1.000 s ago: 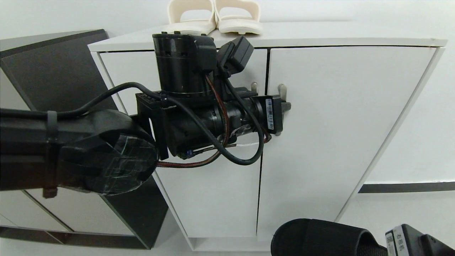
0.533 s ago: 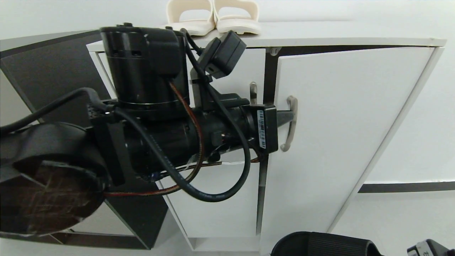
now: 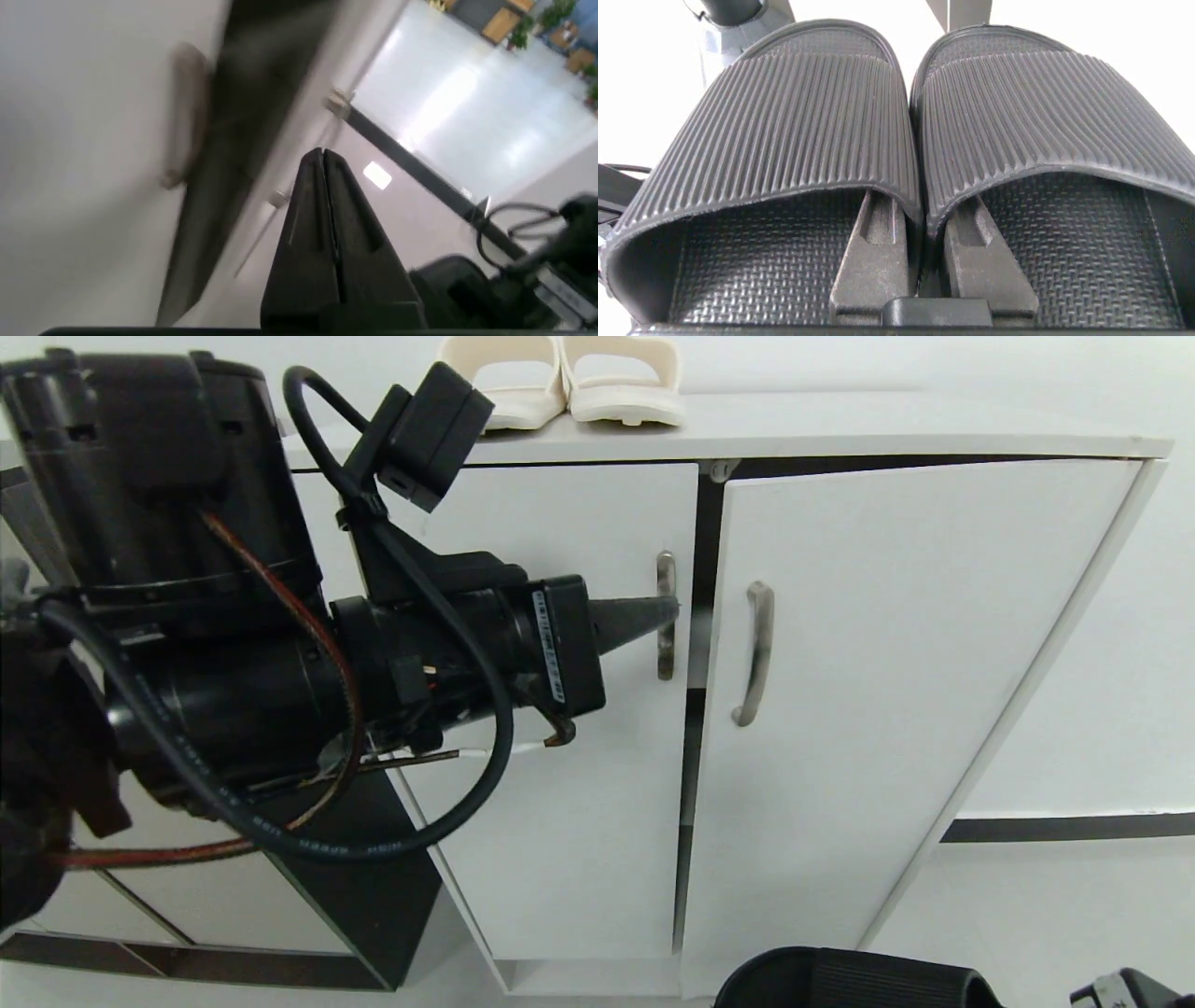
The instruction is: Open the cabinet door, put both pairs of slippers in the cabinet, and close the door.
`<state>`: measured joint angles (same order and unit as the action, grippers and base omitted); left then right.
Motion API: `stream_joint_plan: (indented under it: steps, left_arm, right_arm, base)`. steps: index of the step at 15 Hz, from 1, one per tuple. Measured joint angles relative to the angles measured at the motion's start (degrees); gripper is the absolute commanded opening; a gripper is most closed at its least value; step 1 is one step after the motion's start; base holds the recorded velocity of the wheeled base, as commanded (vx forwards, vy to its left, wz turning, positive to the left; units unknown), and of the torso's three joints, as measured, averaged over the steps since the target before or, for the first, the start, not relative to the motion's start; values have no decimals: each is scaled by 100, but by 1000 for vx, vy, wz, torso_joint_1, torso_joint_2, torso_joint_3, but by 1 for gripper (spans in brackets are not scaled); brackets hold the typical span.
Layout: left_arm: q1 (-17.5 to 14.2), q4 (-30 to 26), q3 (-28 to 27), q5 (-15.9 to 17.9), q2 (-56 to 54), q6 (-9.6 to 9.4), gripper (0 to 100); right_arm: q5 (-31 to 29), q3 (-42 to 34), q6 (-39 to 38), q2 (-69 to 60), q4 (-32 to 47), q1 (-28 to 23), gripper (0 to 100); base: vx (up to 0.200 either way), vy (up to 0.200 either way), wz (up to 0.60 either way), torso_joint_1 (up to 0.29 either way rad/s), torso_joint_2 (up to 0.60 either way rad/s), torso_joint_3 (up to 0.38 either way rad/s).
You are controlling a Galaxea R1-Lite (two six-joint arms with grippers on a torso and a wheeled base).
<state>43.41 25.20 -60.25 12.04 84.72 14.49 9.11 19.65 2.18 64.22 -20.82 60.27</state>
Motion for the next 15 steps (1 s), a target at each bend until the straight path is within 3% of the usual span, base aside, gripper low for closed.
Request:
stream_joint_plan:
  steps: [4, 15]
  left_arm:
    - [-179, 1, -441, 32, 308, 94, 0]
    - [-185, -5, -1436, 40, 1208, 129, 0]
  right_arm:
    - [-2, -4, 27, -6, 2, 1, 0]
    - [-16, 35, 33, 5, 24, 0, 0]
  base:
    - [0, 0, 0, 0, 0, 0]
    - [0, 0, 0, 0, 0, 0]
